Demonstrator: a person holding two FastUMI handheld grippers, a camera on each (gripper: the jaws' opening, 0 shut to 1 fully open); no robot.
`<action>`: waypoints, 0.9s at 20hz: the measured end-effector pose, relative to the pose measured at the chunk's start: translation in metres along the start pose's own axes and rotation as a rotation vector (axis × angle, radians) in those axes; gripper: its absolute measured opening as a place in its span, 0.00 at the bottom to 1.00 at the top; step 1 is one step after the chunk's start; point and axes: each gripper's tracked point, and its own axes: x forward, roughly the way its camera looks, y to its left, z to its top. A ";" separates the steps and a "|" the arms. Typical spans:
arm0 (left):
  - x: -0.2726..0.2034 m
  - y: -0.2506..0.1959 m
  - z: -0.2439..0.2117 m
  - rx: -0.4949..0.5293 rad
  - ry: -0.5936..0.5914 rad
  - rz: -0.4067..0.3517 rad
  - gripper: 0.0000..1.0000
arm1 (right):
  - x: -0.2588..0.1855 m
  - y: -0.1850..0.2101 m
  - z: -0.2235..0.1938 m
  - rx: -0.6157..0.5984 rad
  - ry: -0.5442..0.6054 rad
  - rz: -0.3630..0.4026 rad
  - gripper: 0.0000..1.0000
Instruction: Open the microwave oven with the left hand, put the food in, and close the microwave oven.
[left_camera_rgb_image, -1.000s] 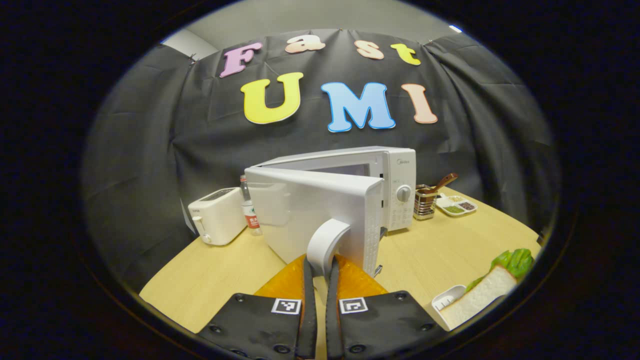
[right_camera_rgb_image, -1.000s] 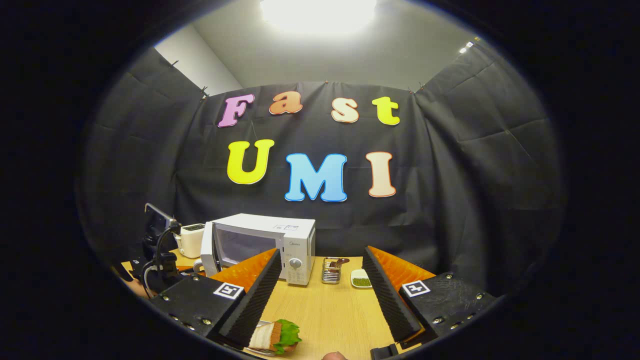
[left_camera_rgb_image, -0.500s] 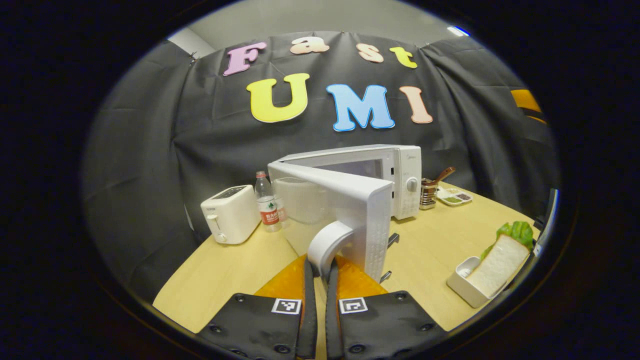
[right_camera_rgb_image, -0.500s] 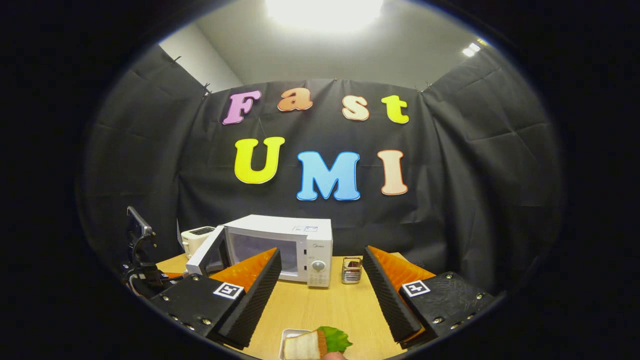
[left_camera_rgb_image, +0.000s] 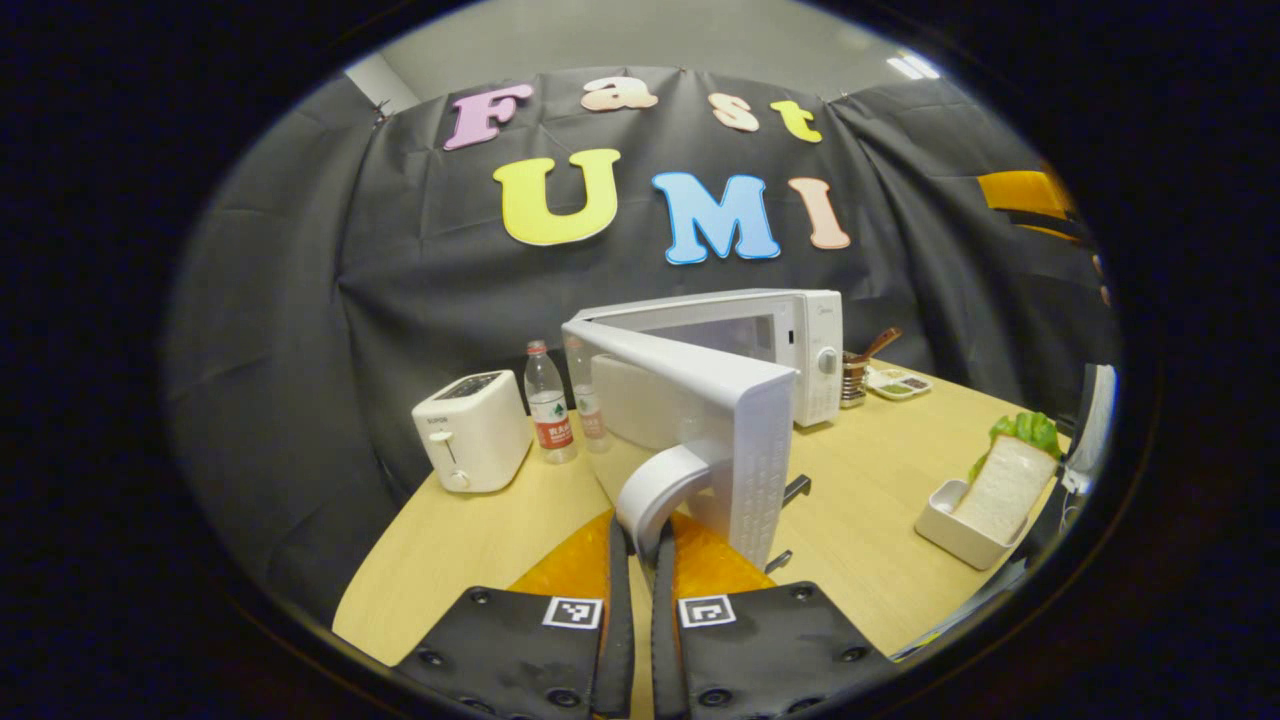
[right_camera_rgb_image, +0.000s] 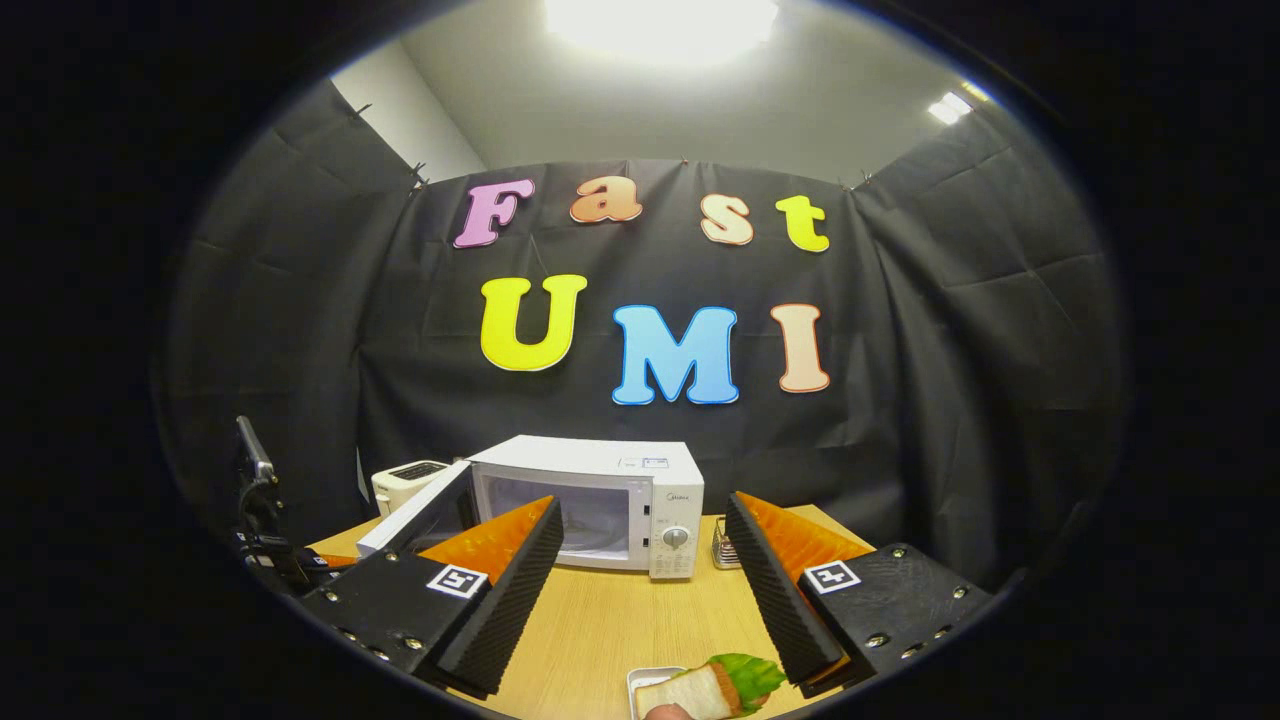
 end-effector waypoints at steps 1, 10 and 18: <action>-0.002 0.009 -0.001 0.002 -0.001 0.004 0.14 | -0.001 0.001 0.001 0.001 -0.001 -0.012 0.99; -0.017 0.045 -0.009 -0.051 0.001 0.068 0.19 | 0.000 -0.003 -0.001 -0.003 0.030 -0.028 0.99; -0.084 0.058 0.022 -0.070 -0.064 0.250 0.88 | 0.006 -0.043 -0.010 0.059 0.103 0.032 0.99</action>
